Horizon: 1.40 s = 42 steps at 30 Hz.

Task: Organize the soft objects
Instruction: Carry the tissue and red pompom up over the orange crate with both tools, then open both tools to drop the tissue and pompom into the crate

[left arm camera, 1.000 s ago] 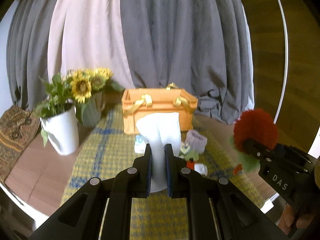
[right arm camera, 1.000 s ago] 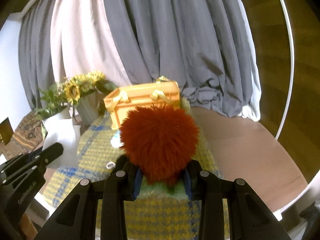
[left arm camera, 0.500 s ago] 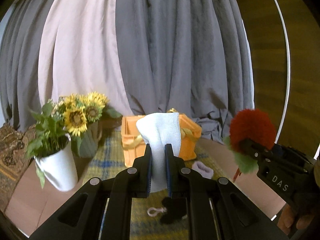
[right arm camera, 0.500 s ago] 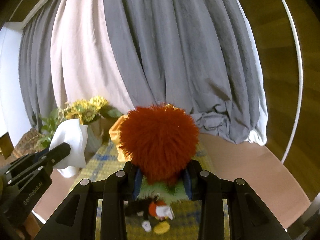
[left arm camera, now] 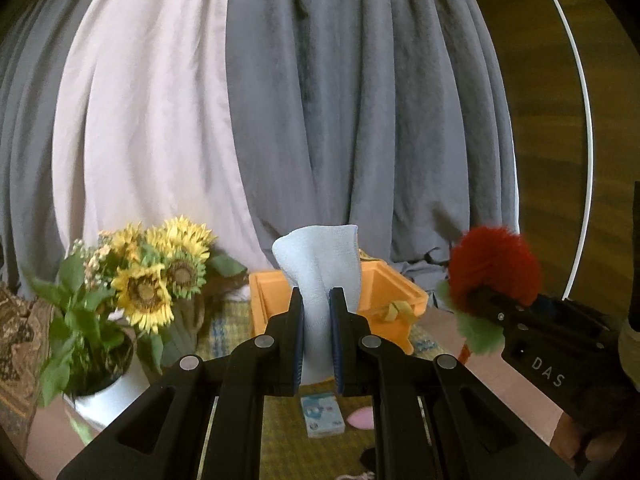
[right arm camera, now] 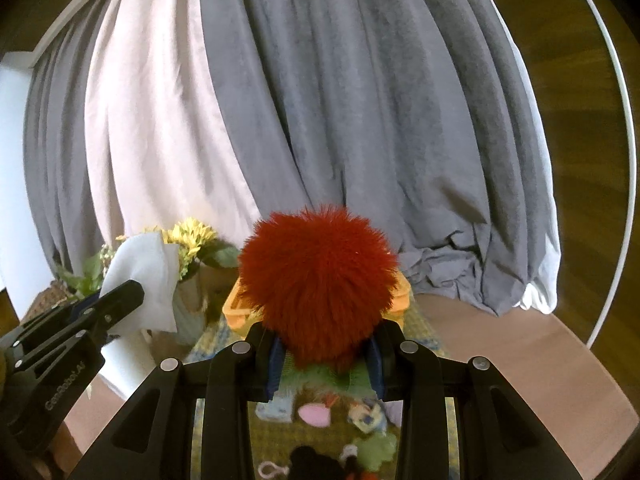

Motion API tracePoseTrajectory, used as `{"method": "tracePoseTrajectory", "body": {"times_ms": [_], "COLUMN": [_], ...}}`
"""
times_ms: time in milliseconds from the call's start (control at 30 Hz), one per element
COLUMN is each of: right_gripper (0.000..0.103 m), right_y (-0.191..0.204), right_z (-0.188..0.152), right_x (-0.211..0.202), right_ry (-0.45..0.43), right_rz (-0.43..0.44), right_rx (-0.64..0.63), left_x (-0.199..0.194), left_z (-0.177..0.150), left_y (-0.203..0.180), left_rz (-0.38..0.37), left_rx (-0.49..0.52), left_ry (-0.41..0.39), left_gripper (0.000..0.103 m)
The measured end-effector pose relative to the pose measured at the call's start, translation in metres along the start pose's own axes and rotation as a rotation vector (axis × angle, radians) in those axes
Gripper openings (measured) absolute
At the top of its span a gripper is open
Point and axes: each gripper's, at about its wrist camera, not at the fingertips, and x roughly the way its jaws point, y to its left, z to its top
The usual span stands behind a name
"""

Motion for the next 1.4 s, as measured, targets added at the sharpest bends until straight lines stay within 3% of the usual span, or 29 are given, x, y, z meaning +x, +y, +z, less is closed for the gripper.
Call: {"method": "tracePoseTrajectory", "body": {"times_ms": [667, 967, 1400], "right_gripper": [0.035, 0.035, 0.035], "right_y": [0.006, -0.011, -0.034], "right_z": [0.032, 0.035, 0.019], "right_x": [0.093, 0.161, 0.243], "right_ry": [0.015, 0.098, 0.264], "right_rz": [-0.041, -0.057, -0.051], "right_rx": [0.02, 0.032, 0.055], "left_x": [0.094, 0.162, 0.25], "left_z": [0.032, 0.03, 0.003], "left_y": [0.027, 0.031, 0.036], "left_rz": [-0.069, -0.083, -0.103], "left_rx": [0.03, 0.024, 0.012], "left_ry": [-0.008, 0.06, 0.217], "left_gripper": [0.013, 0.013, 0.013]}}
